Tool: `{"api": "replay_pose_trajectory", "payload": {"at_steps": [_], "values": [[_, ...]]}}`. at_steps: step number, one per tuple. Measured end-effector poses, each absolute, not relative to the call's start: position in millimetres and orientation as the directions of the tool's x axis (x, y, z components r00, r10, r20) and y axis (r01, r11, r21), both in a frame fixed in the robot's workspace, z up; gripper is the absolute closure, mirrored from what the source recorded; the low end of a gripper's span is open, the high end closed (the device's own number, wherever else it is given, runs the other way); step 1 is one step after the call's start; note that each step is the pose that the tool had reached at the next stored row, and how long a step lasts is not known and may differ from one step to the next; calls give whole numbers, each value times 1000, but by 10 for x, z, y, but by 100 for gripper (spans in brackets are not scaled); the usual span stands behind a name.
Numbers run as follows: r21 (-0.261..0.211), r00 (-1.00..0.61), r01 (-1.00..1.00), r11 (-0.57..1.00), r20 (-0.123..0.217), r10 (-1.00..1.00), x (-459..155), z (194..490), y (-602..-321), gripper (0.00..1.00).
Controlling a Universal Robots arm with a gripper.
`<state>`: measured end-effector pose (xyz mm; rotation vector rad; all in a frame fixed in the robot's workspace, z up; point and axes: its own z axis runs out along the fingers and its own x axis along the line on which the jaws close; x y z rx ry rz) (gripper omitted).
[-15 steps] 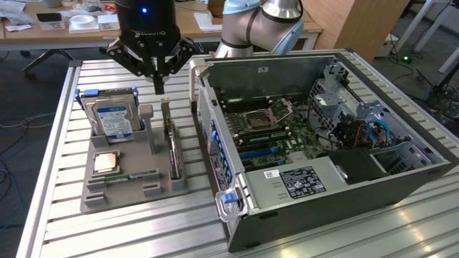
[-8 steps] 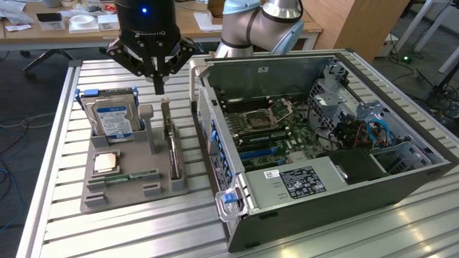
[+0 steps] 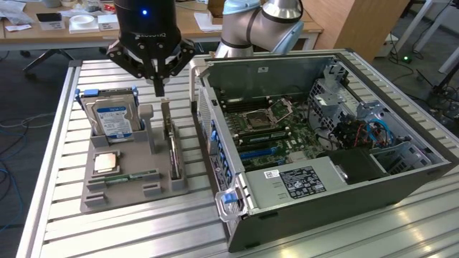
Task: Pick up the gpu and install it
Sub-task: 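Reach for the gpu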
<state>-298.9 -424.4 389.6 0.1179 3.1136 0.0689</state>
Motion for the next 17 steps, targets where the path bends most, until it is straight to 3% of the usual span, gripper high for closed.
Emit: {"api": "replay_pose_trajectory", "payload": {"at_steps": [17], "values": [[45,-997,75,996,-23,76,-2989,3896,-4410,89]]}}
